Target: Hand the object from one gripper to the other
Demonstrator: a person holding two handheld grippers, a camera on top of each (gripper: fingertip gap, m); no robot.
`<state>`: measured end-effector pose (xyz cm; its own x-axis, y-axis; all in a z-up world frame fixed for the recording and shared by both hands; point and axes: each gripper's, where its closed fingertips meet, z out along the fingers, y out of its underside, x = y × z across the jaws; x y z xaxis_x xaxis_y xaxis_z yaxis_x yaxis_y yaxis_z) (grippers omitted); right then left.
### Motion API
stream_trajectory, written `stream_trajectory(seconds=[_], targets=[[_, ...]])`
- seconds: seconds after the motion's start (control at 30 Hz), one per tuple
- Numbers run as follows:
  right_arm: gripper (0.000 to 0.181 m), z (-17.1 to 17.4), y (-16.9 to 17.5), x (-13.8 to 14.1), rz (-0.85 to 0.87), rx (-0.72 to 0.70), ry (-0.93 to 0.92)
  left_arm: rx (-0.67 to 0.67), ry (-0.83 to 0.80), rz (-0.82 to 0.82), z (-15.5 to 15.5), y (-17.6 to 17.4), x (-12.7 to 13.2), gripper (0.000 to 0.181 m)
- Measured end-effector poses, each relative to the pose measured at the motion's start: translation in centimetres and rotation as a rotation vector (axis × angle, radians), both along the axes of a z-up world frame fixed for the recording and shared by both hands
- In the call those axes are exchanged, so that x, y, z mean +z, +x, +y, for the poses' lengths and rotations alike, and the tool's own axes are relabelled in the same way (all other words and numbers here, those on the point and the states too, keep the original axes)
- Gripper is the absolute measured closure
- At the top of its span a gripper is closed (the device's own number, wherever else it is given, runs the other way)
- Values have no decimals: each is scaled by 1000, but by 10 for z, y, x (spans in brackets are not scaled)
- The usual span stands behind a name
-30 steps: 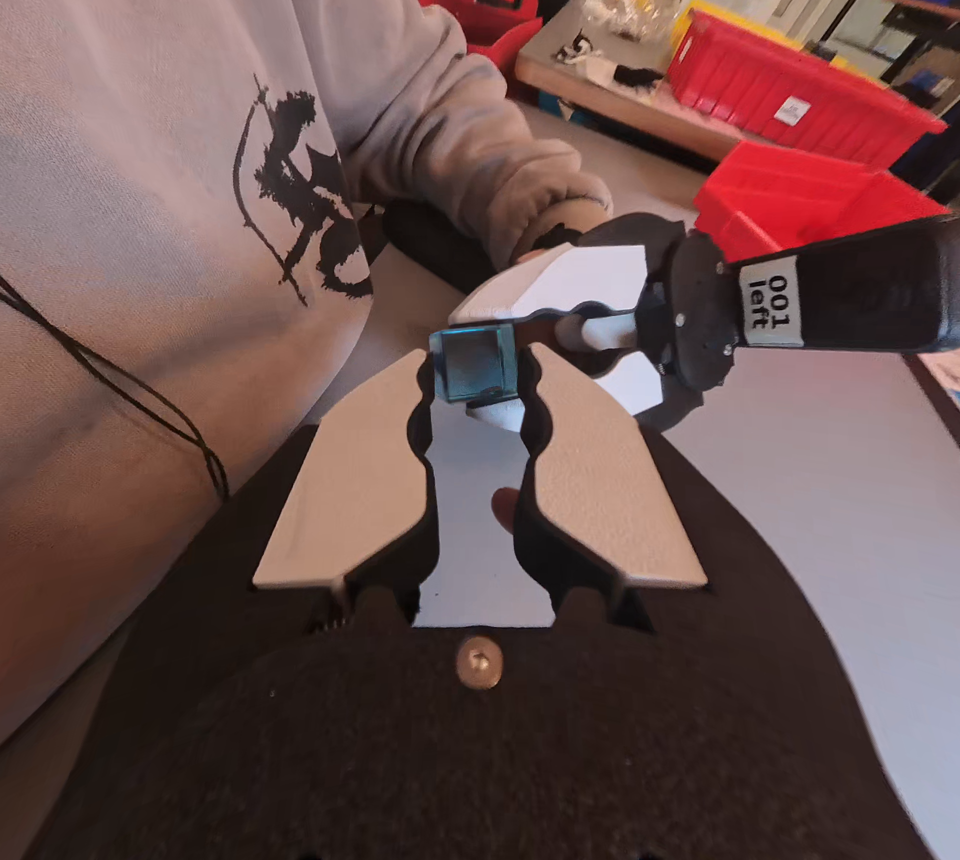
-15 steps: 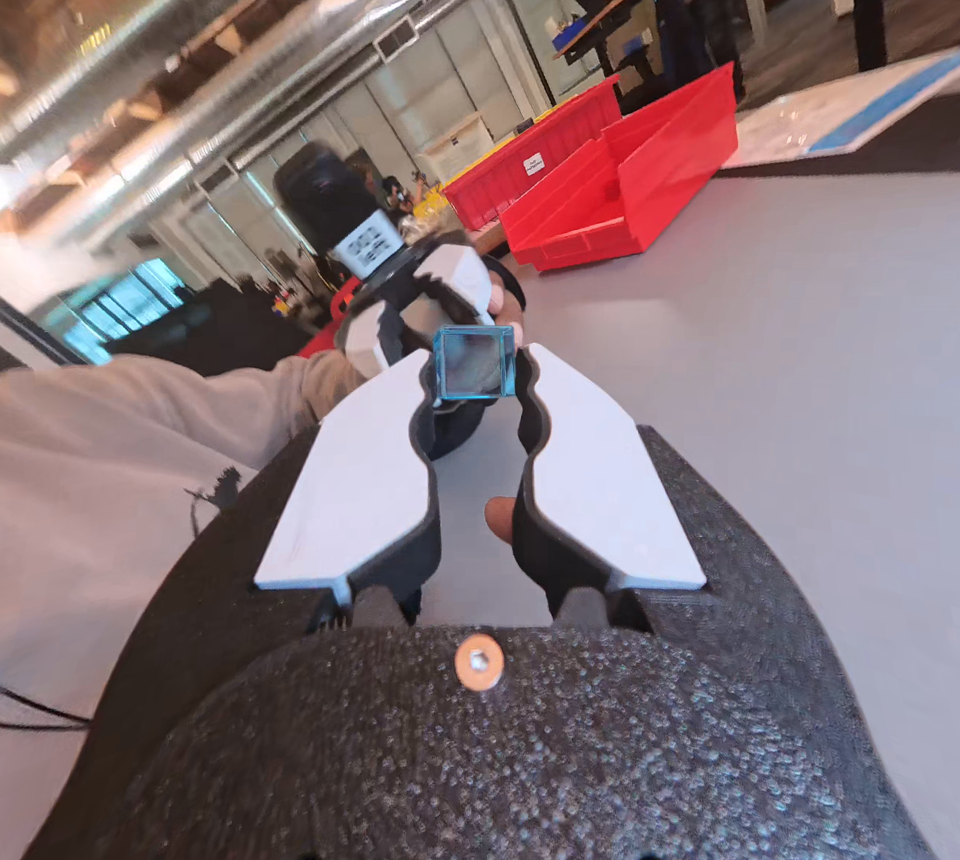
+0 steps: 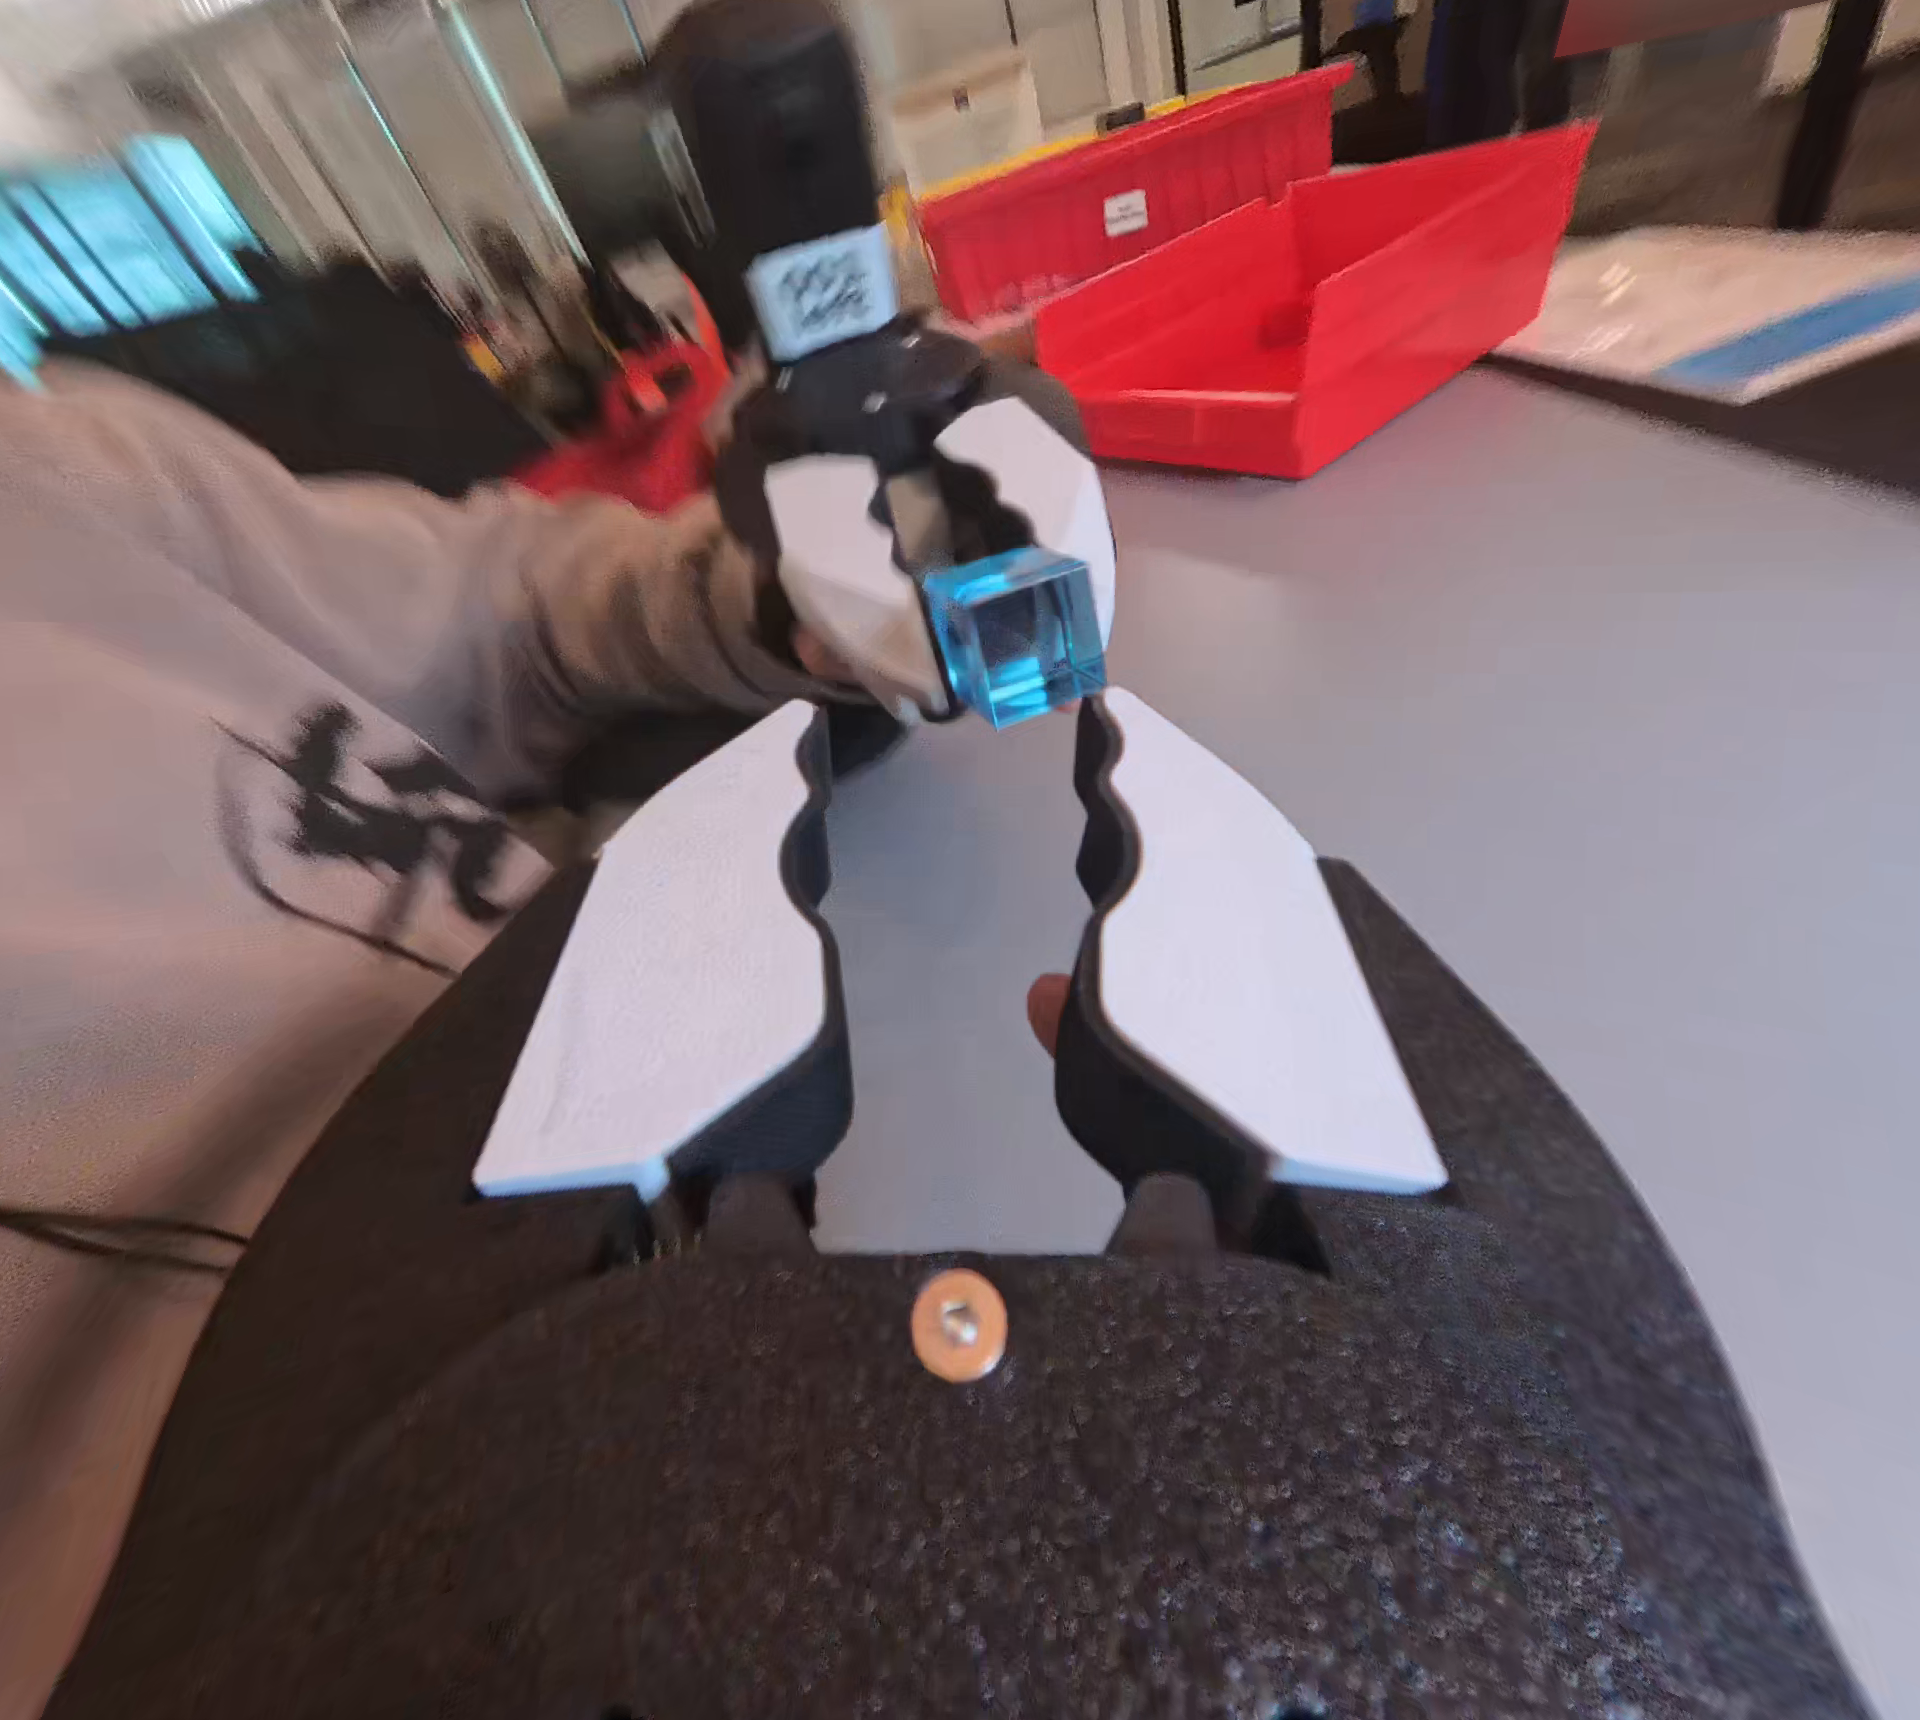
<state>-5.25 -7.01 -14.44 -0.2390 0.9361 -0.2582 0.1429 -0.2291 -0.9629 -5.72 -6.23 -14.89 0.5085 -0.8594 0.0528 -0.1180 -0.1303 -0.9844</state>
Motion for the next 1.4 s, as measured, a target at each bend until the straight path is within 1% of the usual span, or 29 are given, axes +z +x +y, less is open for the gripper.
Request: stream_trajectory(seconds=[0.07, 0.13, 0.2, 0.23, 0.27, 0.3, 0.33, 0.4, 0.43, 0.5, 0.57, 0.67, 0.77, 0.8, 0.83, 0.9, 0.93, 0.97, 1.03, 1.1, 1.17, 1.23, 1.3, 1.33, 1.4], targets=[[134, 7, 3, -7, 3, -82, 340, -102, -253, -173, -3, 0, -1, 155], [134, 10, 3, -13, 17, -144, 641, -176, -468, -323, -4, 1, -4, 155], [134, 7, 0, -20, 5, -172, 856, -252, -651, -444, -8, 6, -7, 155], [134, 7, -1, -23, 0, -185, 928, -282, -715, -489, -10, 9, -8, 155], [134, 4, -3, -23, 8, -183, 962, -320, -774, -501, -14, 13, -10, 155], [133, 1, -4, -23, 19, -181, 960, -346, -819, -480, -19, 18, -16, 155], [140, 0, -3, -23, 24, -169, 944, -357, -838, -453, -23, 22, -21, 155], [153, -7, -2, -26, 15, -112, 887, -374, -849, -456, -25, 25, -21, 156], [153, -9, -1, -26, 8, -90, 838, -384, -839, -447, -27, 25, -21, 156], [153, -8, 1, -20, 0, -63, 648, -373, -759, -426, -25, 24, -17, 150], [153, -2, 4, -5, 38, -62, 390, -315, -613, -380, -20, 20, -12, 139], [153, 11, 7, 11, 65, -53, 3, -169, -314, -189, -10, 14, -12, 136], [153, 7, 4, 8, 28, 32, -324, -1, 13, 45, 1, 9, -13, 134], [153, 1, 3, 7, 13, 79, -422, 33, 110, 107, 1, 9, -12, 133], [153, -5, 2, 6, 1, 130, -511, 46, 186, 156, 0, 11, -11, 132], [153, -16, 0, 5, -18, 212, -634, 50, 284, 227, -5, 16, -12, 132], [153, -21, -1, 1, -49, 236, -660, 40, 319, 247, -8, 18, -12, 137], [153, -23, -3, -2, -62, 239, -667, 22, 346, 261, -12, 20, -12, 146], [153, -22, -3, -3, -64, 234, -662, 13, 356, 281, -13, 19, -13, 151], [152, -13, -3, -2, -41, 167, -585, 21, 283, 256, -9, 16, -14, 152], [147, 2, -1, -2, -16, 66, -424, 40, 162, 191, -2, 10, -15, 152], [143, 20, 3, -1, 4, -60, -200, 96, 23, 133, 9, -1, -17, 152], [140, 35, 6, -4, -26, -188, -22, 194, -65, 135, 22, -16, -25, 153], [137, 37, 5, -6, -46, -221, 14, 249, -76, 176, 28, -23, -31, 153], [135, 36, 1, -12, -92, -270, -24, 351, -47, 308, 37, -35, -43, 152]])
